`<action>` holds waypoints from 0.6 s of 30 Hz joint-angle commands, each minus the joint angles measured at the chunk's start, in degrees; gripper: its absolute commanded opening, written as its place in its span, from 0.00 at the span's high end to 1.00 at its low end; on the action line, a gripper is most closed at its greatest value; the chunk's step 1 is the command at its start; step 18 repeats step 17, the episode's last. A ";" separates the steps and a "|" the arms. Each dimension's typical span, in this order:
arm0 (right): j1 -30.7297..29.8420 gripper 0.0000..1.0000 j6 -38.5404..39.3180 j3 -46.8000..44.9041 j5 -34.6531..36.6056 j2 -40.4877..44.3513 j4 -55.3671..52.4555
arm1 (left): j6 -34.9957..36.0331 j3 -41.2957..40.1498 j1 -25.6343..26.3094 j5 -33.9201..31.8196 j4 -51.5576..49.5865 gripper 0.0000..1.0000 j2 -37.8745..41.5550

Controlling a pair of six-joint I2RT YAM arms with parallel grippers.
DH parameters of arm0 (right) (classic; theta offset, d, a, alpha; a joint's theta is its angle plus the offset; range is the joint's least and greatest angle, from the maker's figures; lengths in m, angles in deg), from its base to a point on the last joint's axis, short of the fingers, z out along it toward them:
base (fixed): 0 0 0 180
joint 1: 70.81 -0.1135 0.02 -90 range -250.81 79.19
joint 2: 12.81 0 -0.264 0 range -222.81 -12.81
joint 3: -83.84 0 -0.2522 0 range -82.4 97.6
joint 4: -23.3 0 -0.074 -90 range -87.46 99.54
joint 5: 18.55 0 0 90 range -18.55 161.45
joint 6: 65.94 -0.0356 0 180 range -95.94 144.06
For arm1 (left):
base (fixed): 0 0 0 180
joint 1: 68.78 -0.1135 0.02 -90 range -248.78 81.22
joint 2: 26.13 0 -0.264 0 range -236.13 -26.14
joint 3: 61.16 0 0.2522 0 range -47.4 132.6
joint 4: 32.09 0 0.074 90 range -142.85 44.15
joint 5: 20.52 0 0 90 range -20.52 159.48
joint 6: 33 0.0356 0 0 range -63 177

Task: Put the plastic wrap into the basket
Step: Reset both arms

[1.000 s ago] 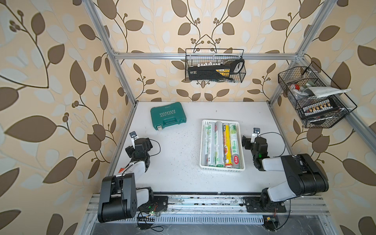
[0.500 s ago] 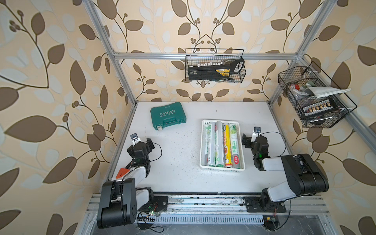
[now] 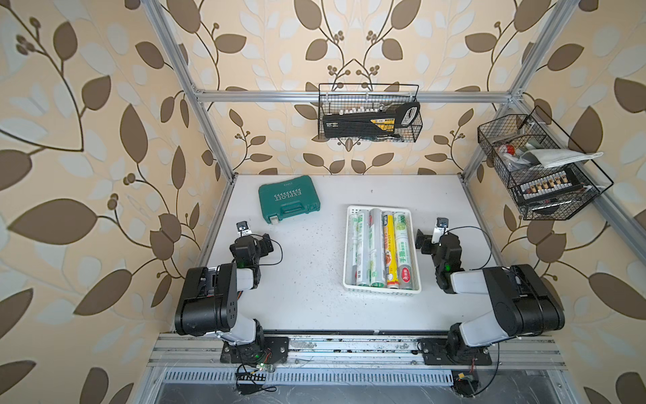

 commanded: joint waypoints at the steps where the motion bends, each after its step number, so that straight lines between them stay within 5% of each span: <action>1: 0.10 0.01 0.35 0.88 -0.82 -0.31 1.19 | 1.60 1.55 0.96 0.14 -0.22 0.01 0.80; 18: 0.03 0.01 0.26 0.91 -0.82 -0.41 0.90 | 1.93 1.50 1.29 -0.36 0.20 0.01 0.74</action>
